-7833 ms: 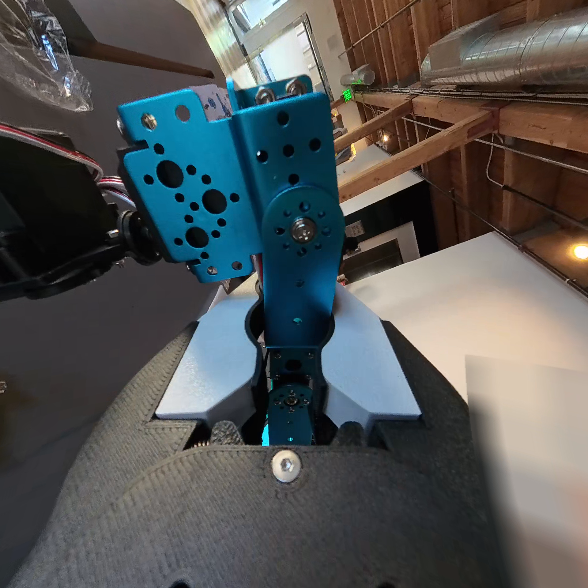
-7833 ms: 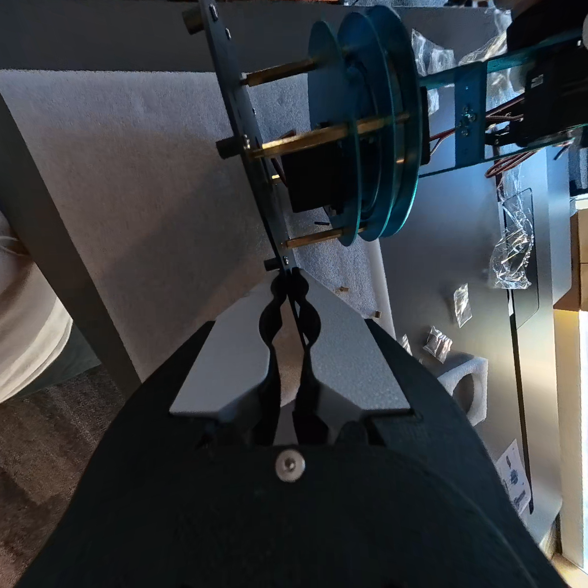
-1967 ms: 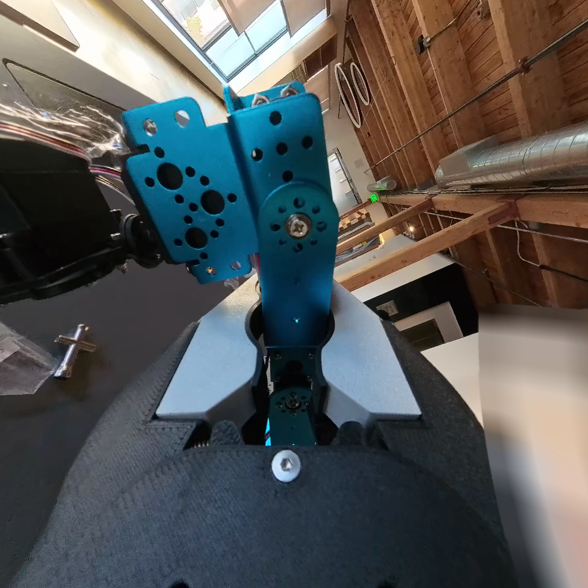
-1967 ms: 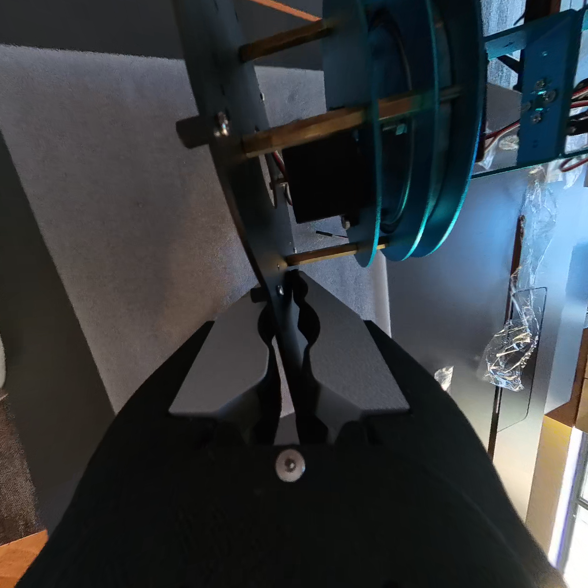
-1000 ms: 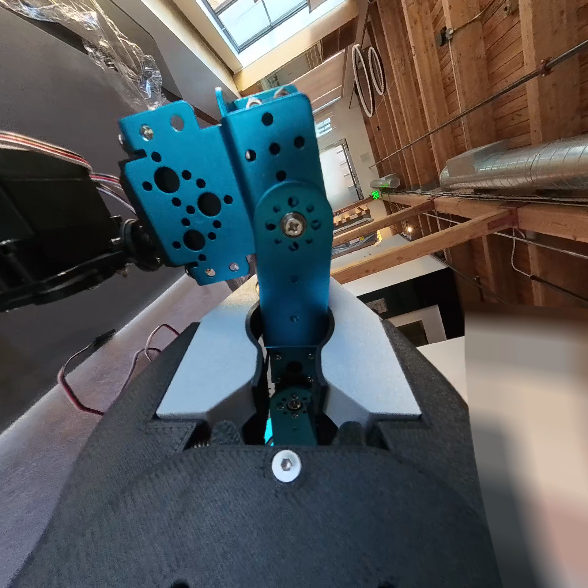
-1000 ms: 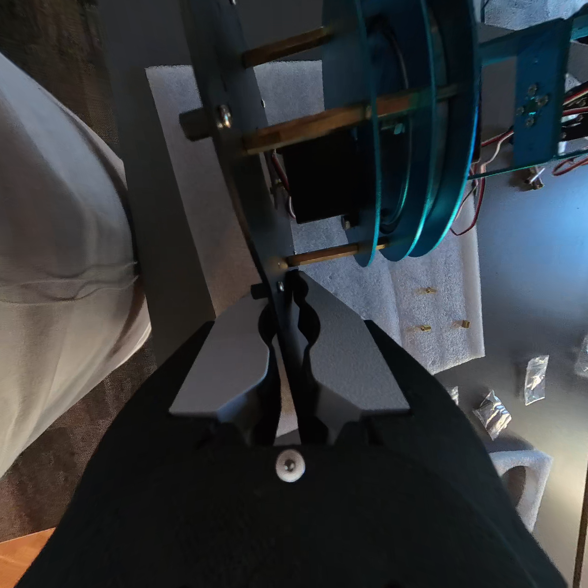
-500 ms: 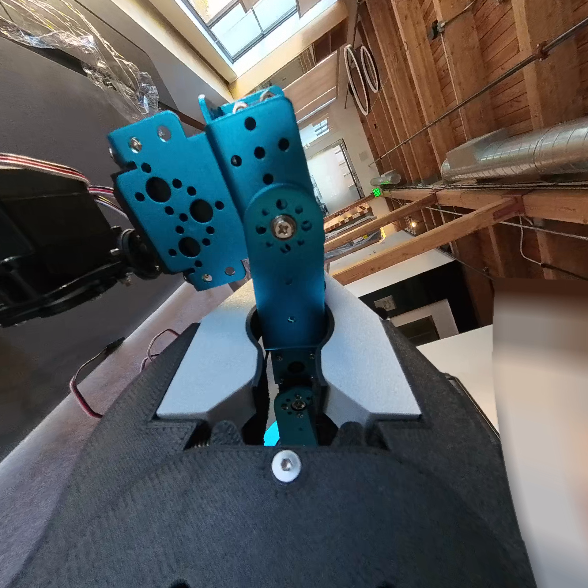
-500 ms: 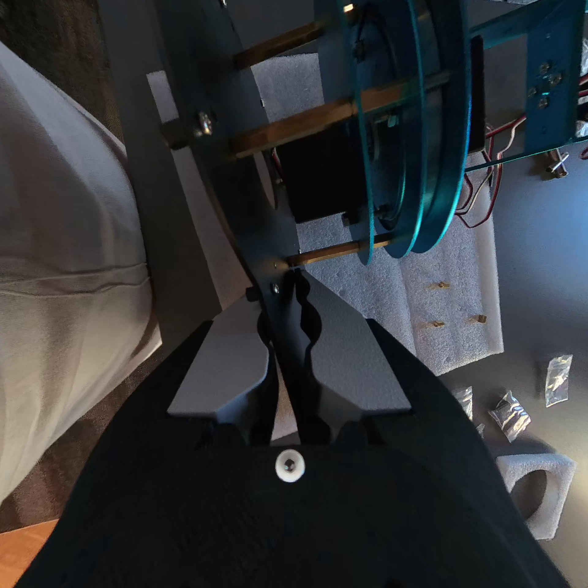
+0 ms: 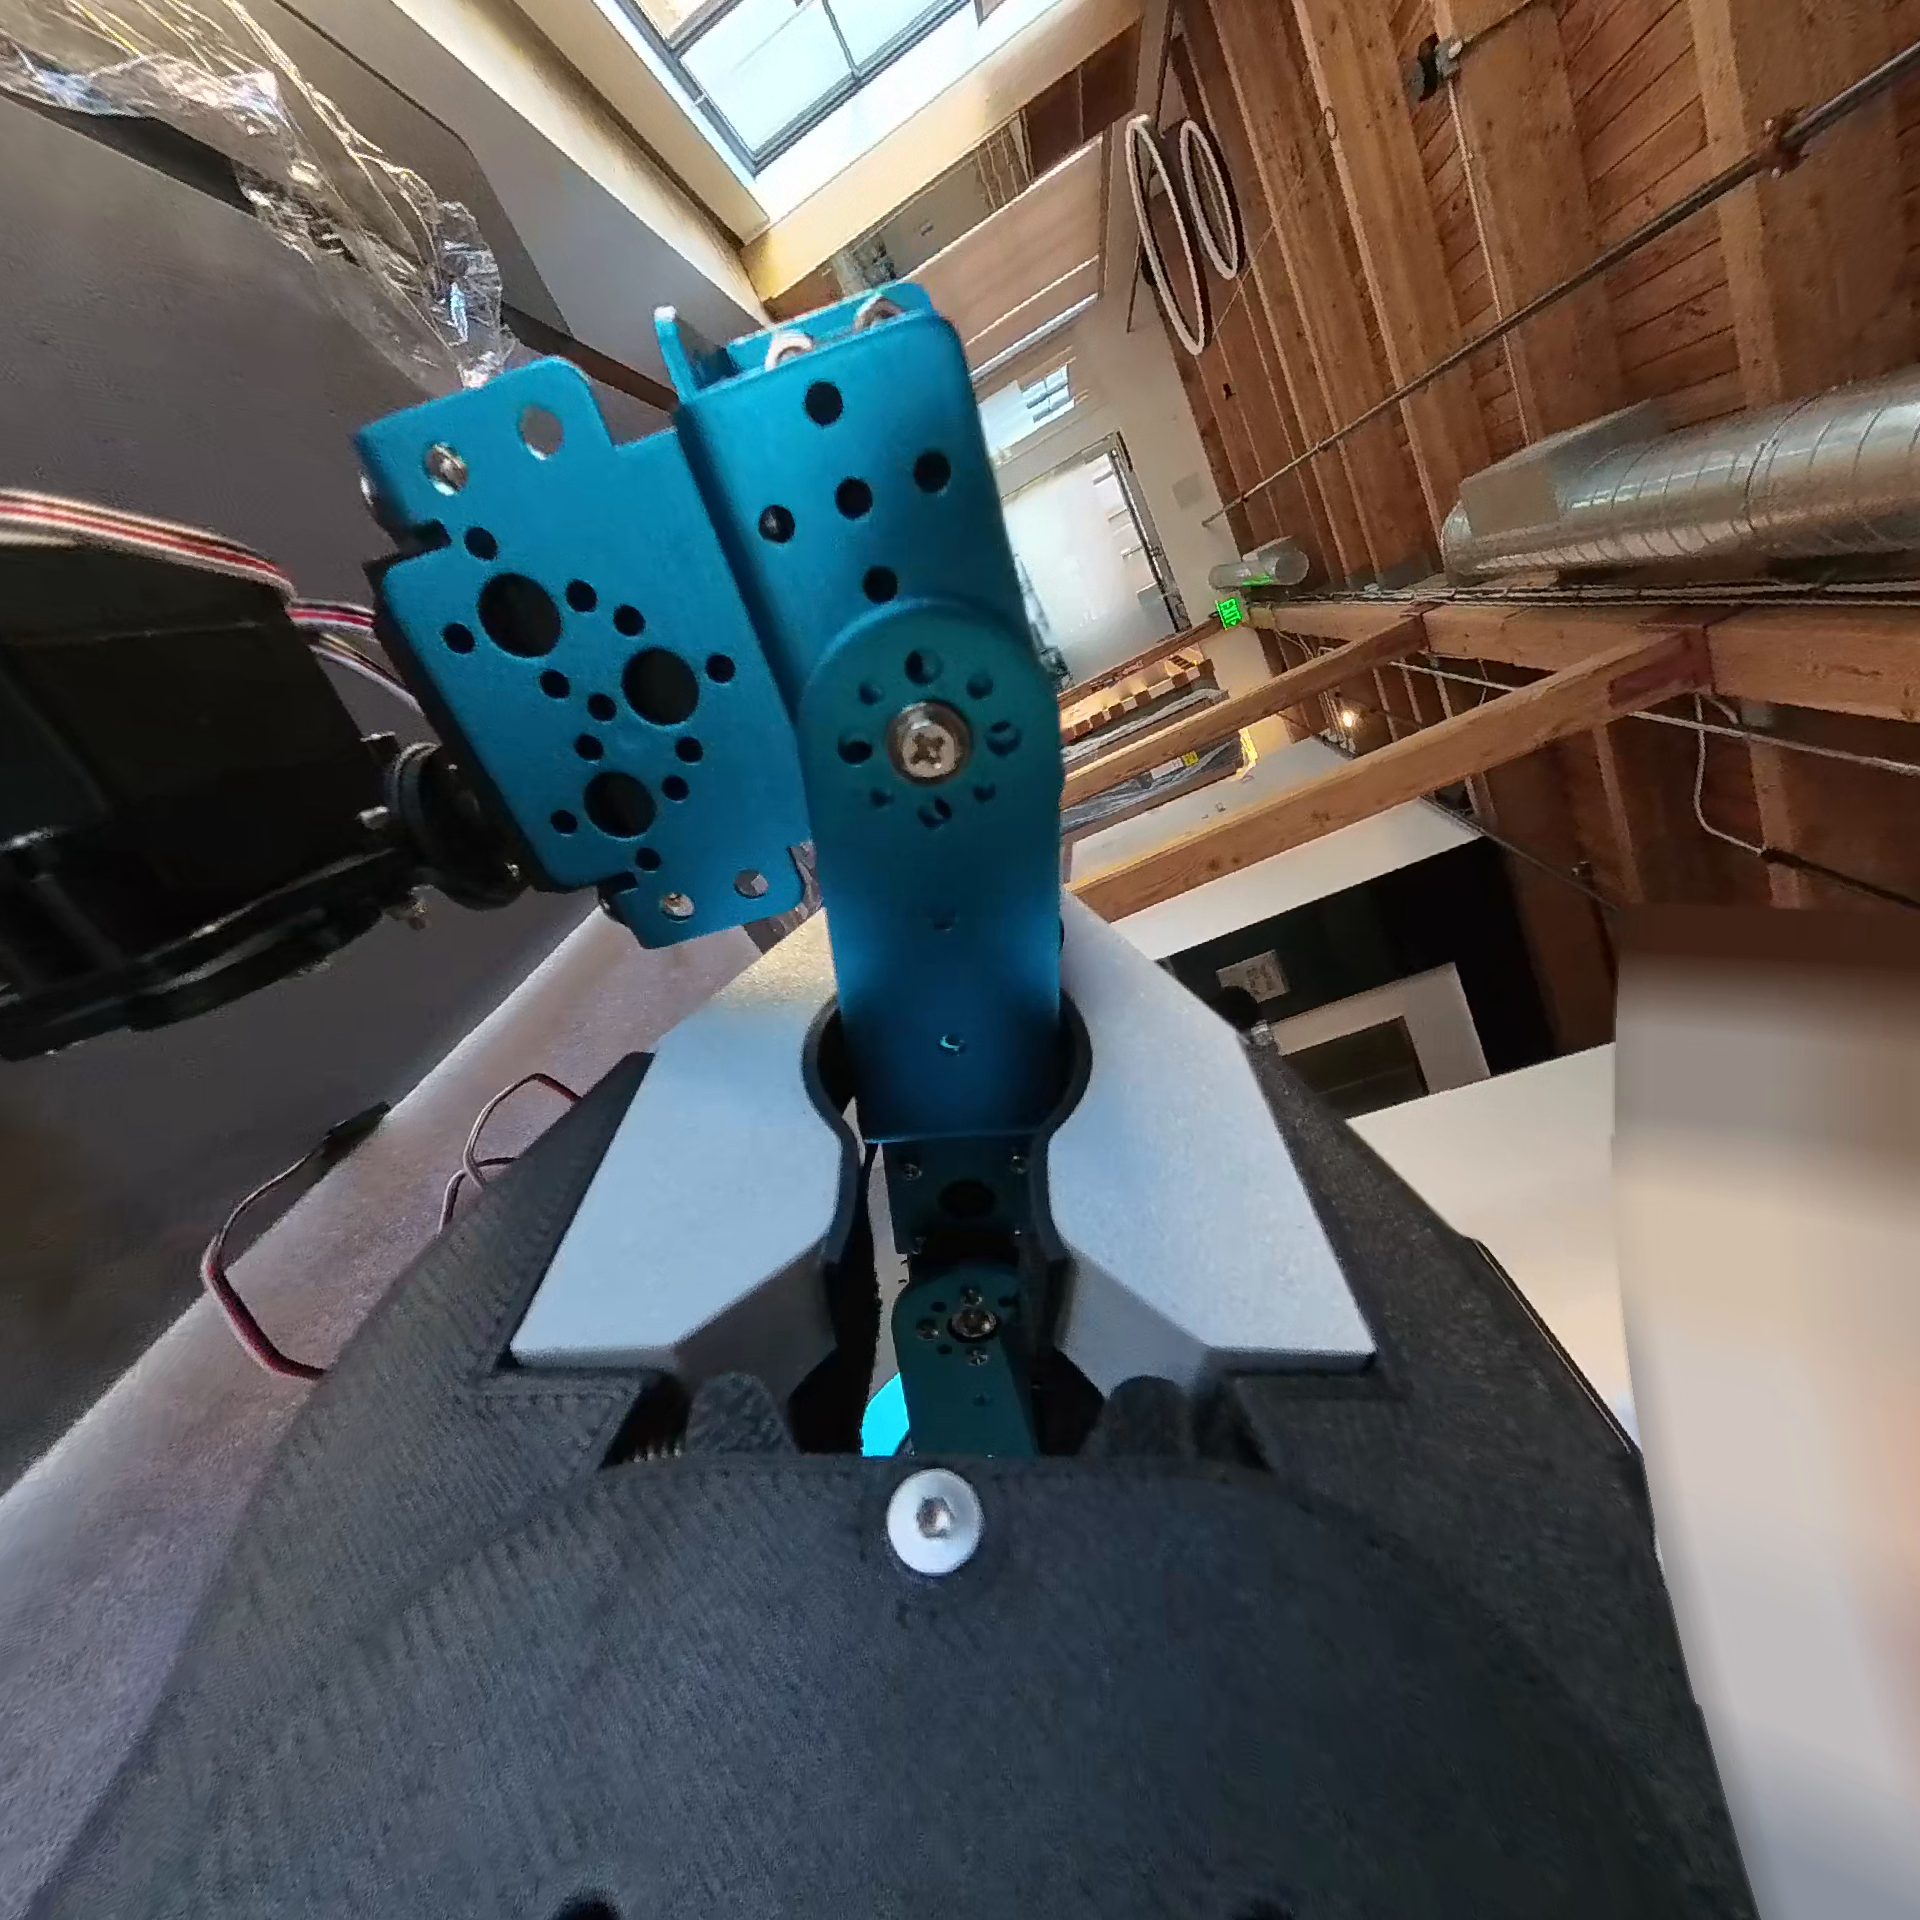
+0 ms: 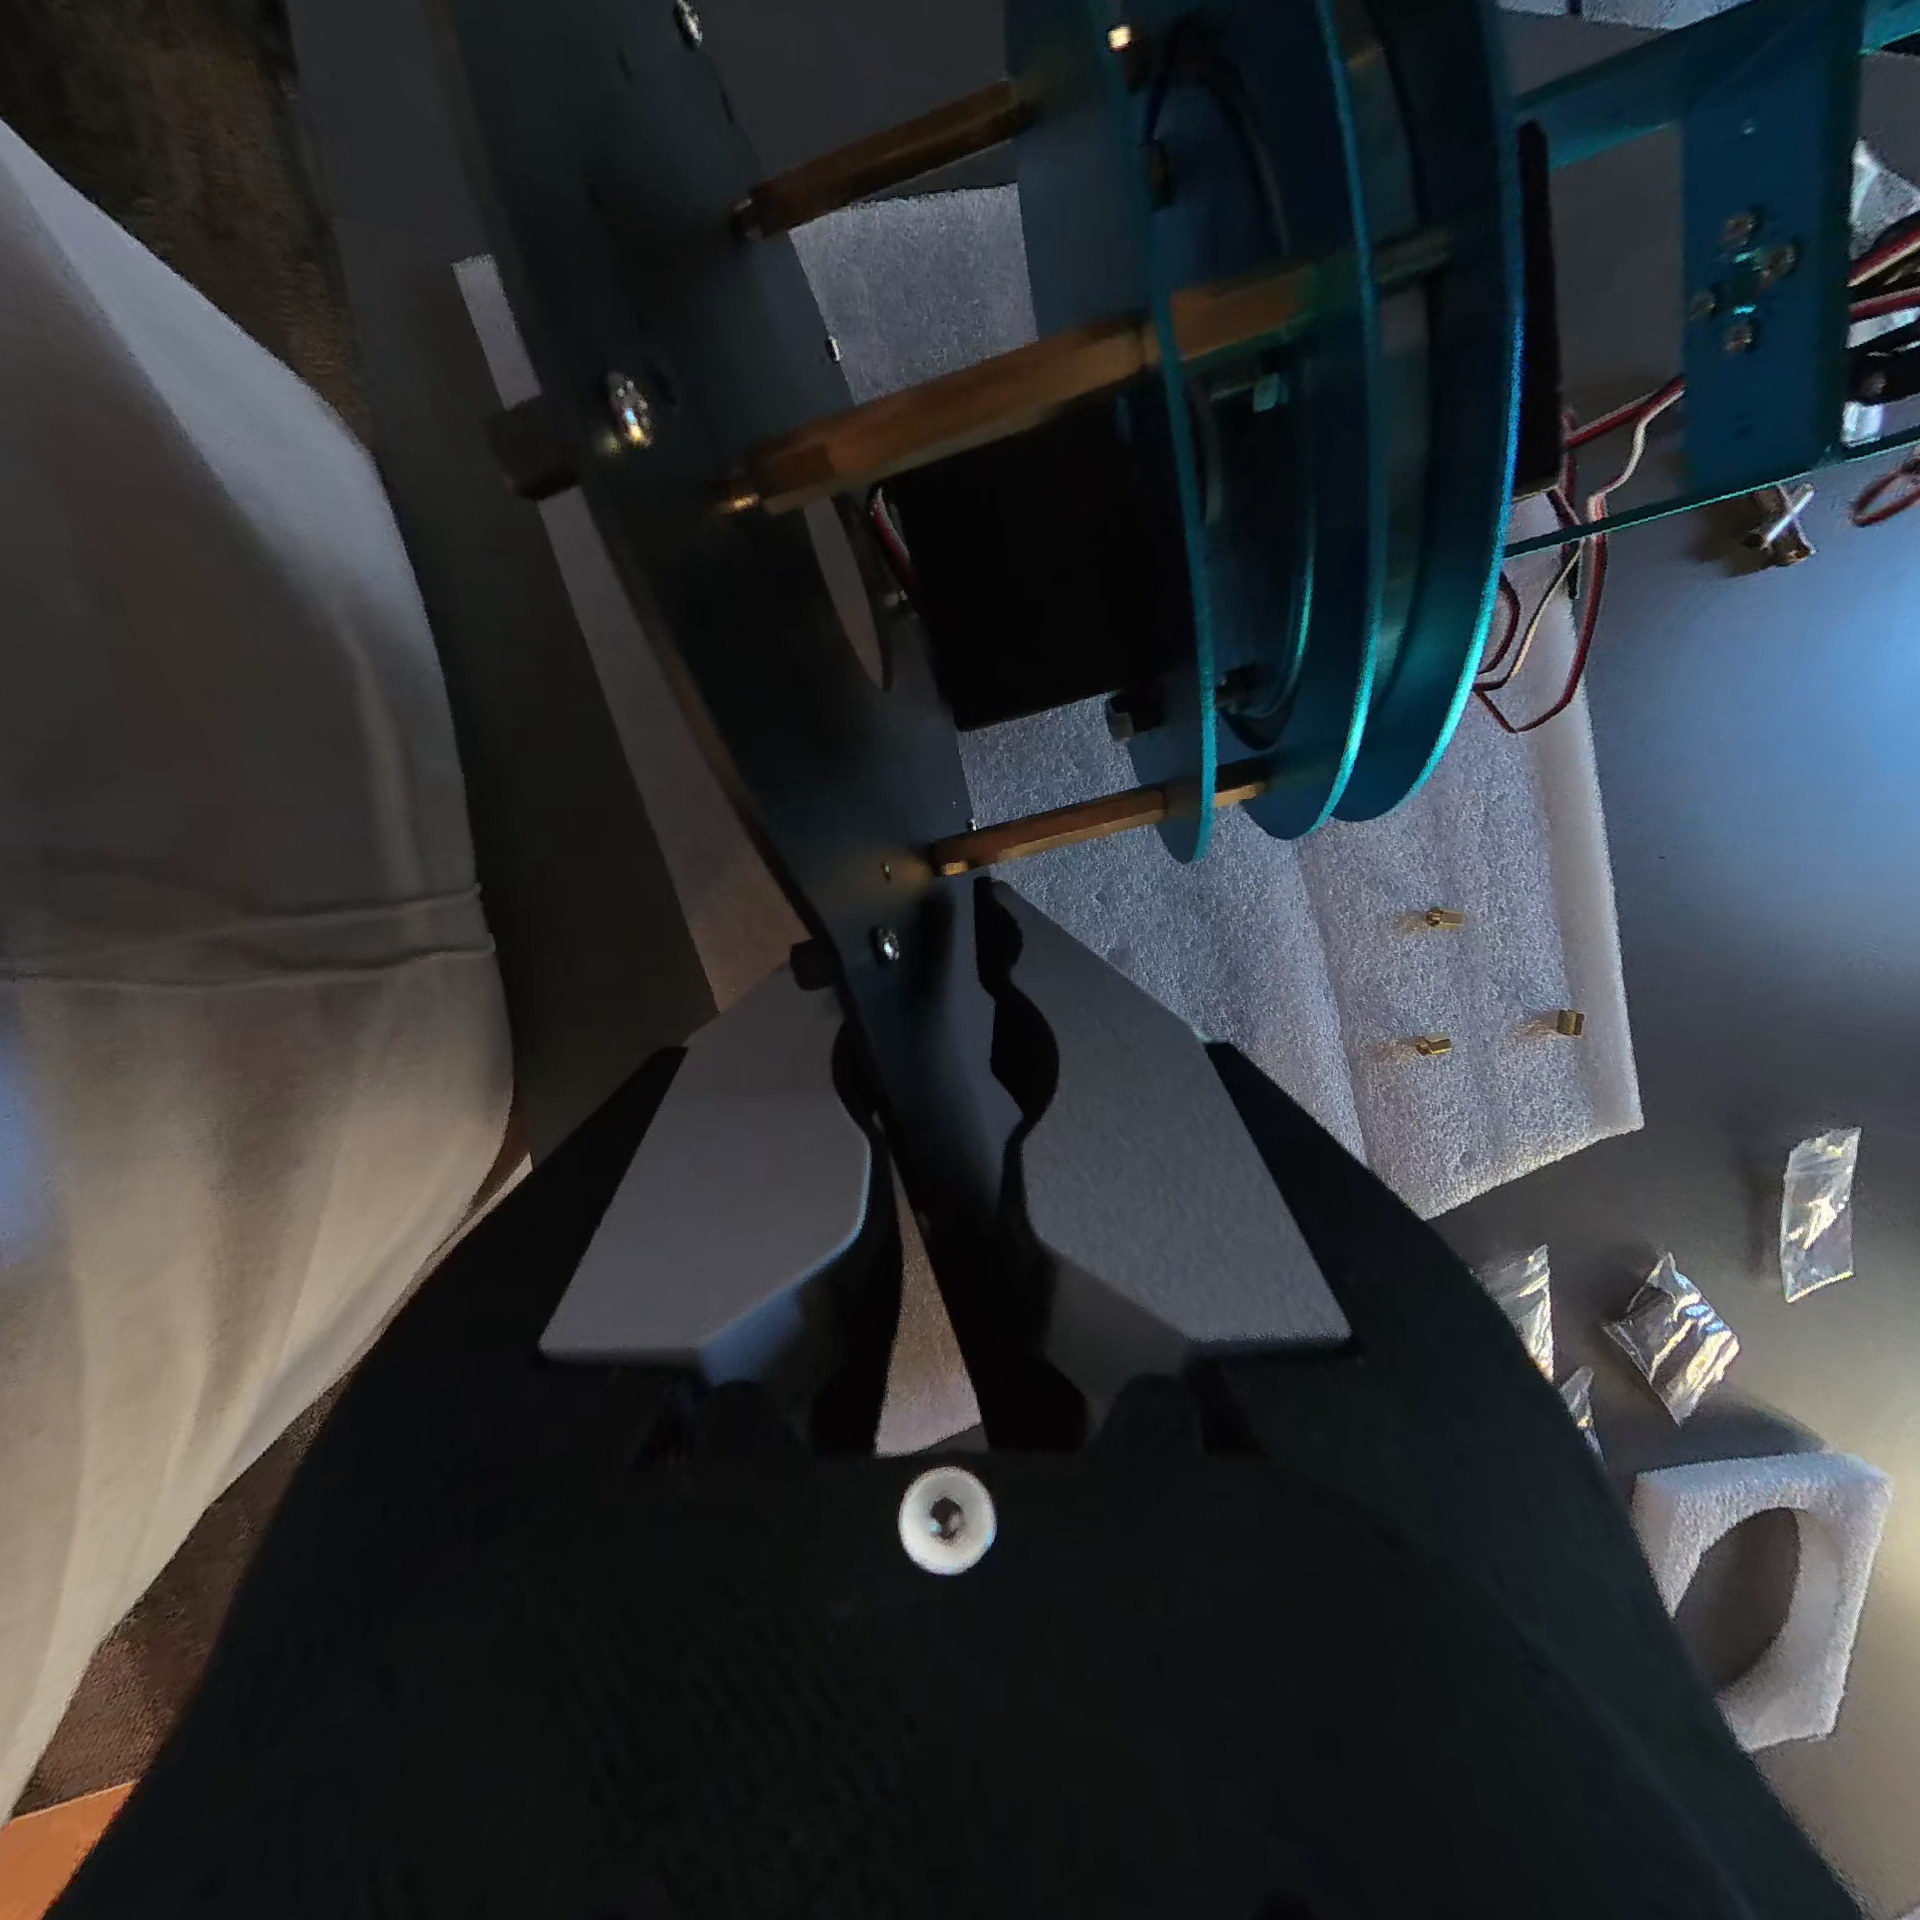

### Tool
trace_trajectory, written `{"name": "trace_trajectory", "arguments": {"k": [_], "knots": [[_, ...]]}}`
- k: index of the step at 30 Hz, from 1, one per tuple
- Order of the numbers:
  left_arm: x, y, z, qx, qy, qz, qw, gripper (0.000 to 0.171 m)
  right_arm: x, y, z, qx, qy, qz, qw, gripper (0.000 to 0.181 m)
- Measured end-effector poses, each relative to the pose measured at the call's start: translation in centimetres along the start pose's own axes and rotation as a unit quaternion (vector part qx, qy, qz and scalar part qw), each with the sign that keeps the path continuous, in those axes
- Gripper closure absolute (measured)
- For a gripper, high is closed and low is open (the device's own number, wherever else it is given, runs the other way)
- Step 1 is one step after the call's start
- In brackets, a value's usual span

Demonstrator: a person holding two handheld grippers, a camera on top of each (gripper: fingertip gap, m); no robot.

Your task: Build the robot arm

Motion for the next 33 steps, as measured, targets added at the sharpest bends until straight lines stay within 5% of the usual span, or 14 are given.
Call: {"name": "trace_trajectory", "arguments": {"k": [16, 33], "knots": [[-0.10, -0.58, 0.02, 0.008, -0.022, 0.000, 1.000, 0.147, 0.76, 0.02, 0.06, 0.040, 0.034, -0.038, 0.998, 0.157], [0.08, -0.53, 0.06, 0.015, -0.027, -0.005, 1.000, 0.147, 0.11, 0.31, -0.18, 0.015, -0.014, -0.010, 1.000, 0.172]]}}
Point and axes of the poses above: each gripper's, where its closed fingertips meet, y out along the fingers, z out of its top, x = y × z across the jaws, the point moved 2 cm from there along -y, back along the fingers, and after that the axes turned 10 degrees about y, right-handed, at the moved point
